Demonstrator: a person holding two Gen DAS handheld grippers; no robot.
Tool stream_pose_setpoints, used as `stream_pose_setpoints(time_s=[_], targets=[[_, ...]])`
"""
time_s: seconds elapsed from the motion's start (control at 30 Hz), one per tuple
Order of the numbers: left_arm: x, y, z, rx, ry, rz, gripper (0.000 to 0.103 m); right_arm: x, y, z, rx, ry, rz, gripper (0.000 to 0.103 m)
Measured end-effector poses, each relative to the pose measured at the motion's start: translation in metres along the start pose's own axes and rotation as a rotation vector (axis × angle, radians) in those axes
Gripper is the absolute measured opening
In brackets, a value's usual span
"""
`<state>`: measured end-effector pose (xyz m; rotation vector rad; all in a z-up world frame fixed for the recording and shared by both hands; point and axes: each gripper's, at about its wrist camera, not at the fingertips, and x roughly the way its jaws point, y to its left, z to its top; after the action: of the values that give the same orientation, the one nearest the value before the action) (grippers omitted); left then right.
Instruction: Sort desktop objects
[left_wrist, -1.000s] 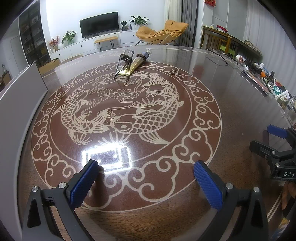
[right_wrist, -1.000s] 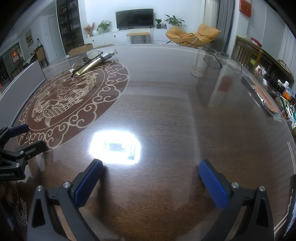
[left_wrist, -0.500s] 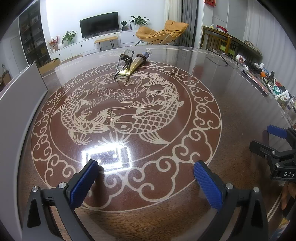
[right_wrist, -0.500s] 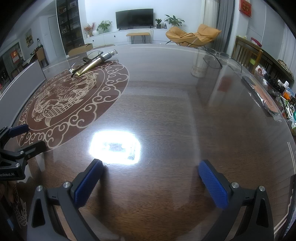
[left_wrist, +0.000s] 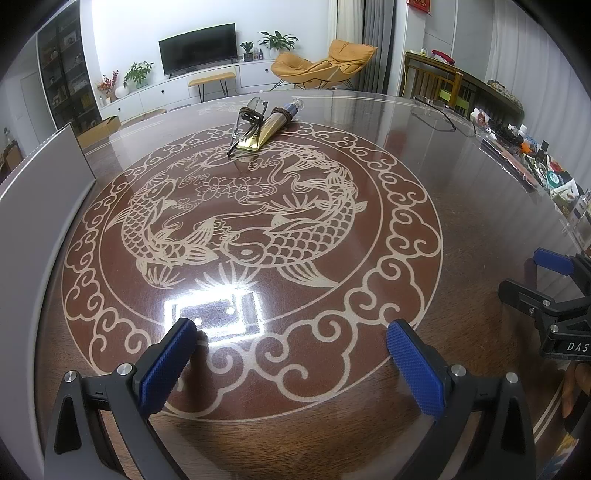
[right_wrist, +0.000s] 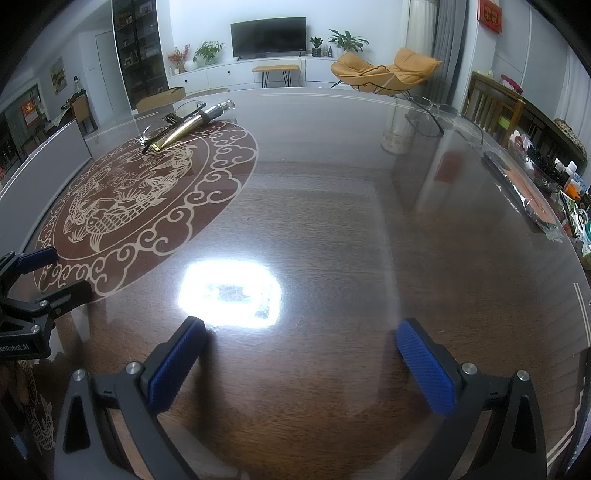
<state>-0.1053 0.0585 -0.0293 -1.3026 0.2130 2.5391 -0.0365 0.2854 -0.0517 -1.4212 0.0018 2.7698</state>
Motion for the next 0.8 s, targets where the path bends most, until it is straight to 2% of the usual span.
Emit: stream_pose_setpoints(time_s=[0.27, 0.47, 0.8], targets=[[-0.013, 0.01, -0.015, 0.068, 0.001, -0.04, 0.103, 0.0, 0.0, 0.0, 0.0, 0.0, 0.0, 0.103], [-0.019, 0.054, -0.015, 0.022, 0.001, -0.017, 0.103, 0.0, 0.0, 0.0, 0.0, 0.0, -0.001, 0.103], [-0.016, 0.057, -0.011, 0.023, 0.016, -0.018, 0.103, 0.0, 0.0, 0.0, 0.0, 0.0, 0.0, 0.103]])
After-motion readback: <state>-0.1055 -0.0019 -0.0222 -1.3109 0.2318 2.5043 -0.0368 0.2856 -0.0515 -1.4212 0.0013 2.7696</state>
